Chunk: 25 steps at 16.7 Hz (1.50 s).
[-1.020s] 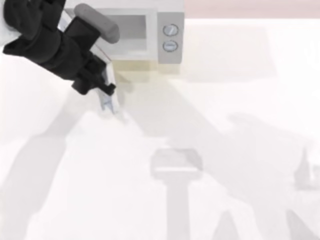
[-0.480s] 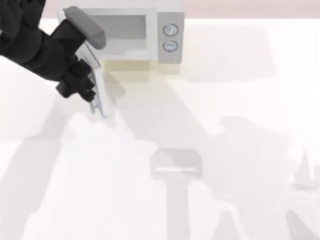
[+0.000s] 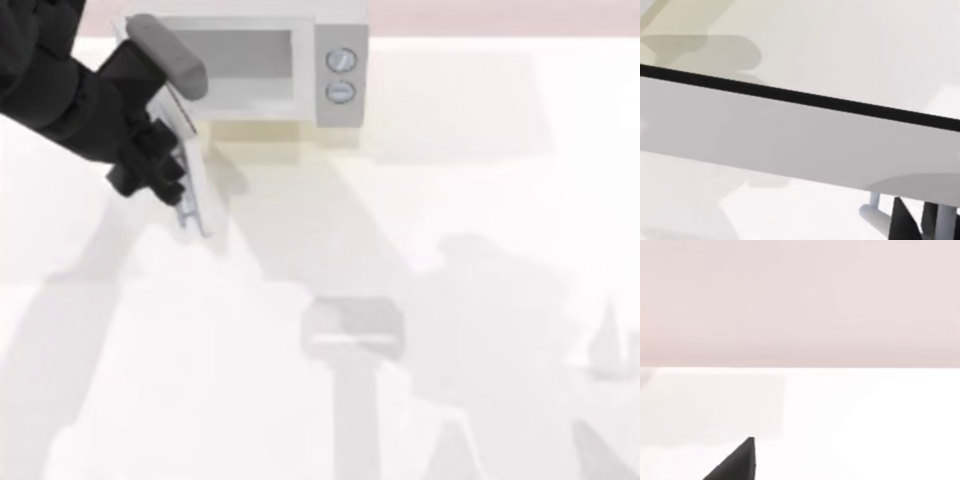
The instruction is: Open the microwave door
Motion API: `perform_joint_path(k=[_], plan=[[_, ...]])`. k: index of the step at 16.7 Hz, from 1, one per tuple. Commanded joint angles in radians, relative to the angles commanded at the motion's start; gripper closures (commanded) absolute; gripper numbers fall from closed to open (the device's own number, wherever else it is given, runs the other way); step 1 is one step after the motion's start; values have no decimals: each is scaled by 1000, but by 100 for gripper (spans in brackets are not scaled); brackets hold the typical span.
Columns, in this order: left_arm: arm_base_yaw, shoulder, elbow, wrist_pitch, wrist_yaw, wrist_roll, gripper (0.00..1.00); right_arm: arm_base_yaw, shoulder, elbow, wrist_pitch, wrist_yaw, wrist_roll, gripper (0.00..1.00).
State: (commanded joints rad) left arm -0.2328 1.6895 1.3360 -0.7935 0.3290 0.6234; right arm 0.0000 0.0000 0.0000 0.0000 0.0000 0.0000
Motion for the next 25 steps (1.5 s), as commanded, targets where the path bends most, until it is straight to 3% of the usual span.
perform_joint_path(k=[20, 25], plan=[[-1, 4, -2, -2, 3, 3, 100, 0, 0, 0, 0, 0, 0, 0], [42, 7, 10, -47, 43, 115, 100, 0, 0, 0, 0, 0, 0, 0]])
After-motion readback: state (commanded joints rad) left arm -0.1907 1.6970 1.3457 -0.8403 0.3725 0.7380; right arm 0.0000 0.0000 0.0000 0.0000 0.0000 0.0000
